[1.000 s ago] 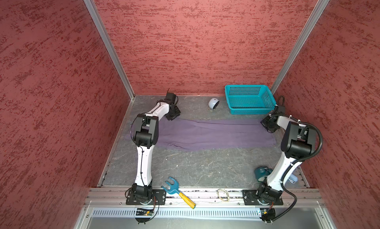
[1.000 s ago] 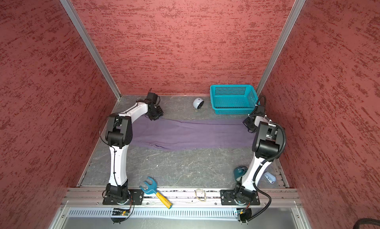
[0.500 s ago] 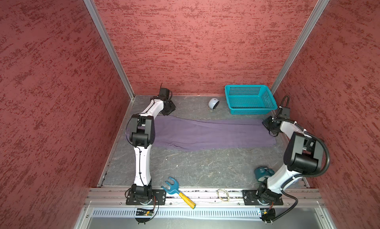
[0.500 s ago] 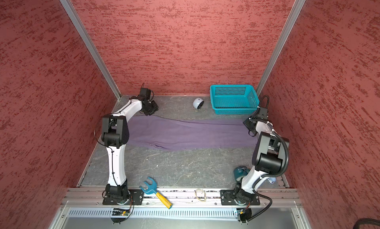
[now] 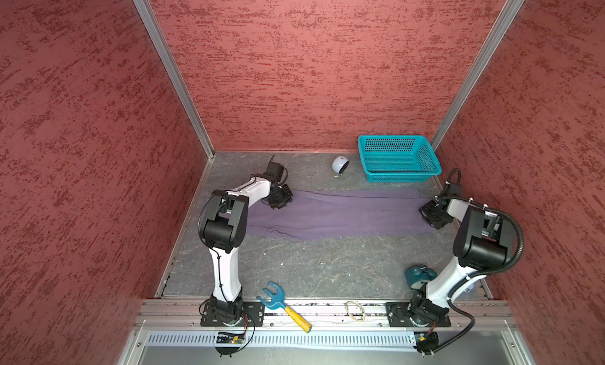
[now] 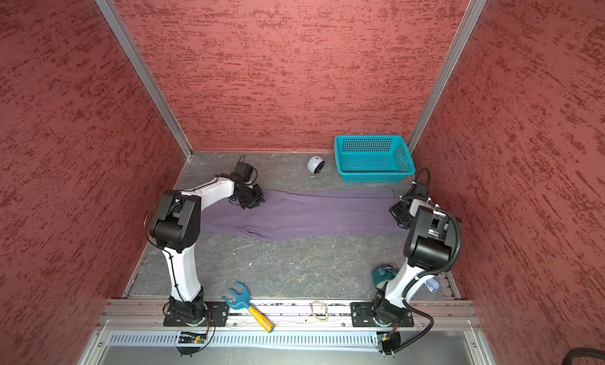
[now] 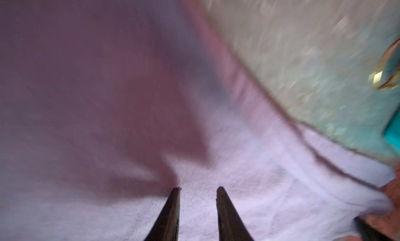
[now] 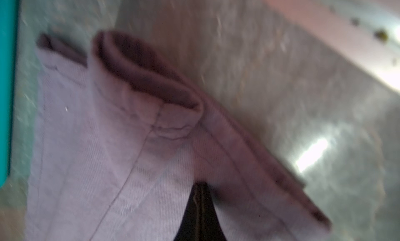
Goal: Fold and stack the trousers
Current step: Smooth out the trousers at the center of the table.
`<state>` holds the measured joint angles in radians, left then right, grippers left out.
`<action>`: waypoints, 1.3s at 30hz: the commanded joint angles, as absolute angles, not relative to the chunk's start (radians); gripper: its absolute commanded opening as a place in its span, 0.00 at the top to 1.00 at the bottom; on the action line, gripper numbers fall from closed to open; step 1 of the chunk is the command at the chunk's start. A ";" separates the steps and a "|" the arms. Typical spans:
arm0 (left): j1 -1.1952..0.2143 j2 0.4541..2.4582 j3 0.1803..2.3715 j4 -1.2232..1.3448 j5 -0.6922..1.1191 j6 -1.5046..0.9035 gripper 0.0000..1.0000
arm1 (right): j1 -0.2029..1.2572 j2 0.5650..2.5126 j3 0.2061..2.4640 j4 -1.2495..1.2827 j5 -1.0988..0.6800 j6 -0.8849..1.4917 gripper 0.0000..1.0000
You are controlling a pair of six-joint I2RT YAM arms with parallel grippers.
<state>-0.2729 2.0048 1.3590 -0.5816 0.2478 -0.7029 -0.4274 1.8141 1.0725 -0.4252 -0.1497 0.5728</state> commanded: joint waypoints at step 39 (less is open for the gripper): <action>-0.104 1.997 1.169 -0.607 0.203 -0.667 0.71 | -0.442 2.119 1.436 -0.283 -0.167 0.660 0.97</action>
<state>-0.1261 1.9671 1.2530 -0.4706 0.3431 -0.6998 -0.4320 2.1521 1.4757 -0.2668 -0.2127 0.6724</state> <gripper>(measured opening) 0.290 0.042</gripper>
